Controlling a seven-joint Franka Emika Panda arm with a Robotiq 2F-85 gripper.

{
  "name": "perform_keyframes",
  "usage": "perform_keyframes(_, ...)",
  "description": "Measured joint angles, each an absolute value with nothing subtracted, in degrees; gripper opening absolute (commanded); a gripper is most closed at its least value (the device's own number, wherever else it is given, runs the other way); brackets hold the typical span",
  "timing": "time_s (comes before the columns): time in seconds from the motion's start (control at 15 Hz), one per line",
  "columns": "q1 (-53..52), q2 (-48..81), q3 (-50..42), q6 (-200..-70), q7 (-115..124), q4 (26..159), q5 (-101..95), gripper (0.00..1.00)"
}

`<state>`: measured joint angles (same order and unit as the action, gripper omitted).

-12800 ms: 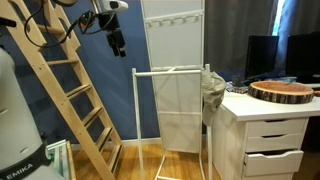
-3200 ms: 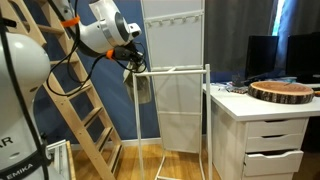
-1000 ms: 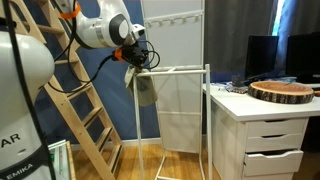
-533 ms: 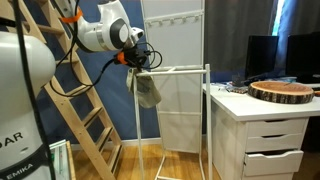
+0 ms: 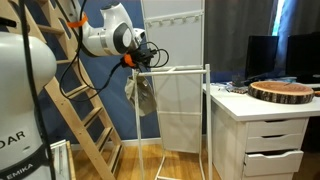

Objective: Remove the cap from the right side of the white rack and hand it on the left side

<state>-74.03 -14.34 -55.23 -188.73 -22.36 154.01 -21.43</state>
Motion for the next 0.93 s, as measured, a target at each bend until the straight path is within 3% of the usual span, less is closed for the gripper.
perform_keyframes(0.33,-73.7,-13.8,-56.1,-189.7,-25.0,151.7,-21.4,0.99)
perform_keyframes(0.6,-68.6,-14.3,-50.9,-187.1,-21.4,148.4,-20.5,1.0)
perform_keyframes(0.93,-55.0,-22.2,-33.3,-170.4,-10.7,146.8,-16.7,1.0)
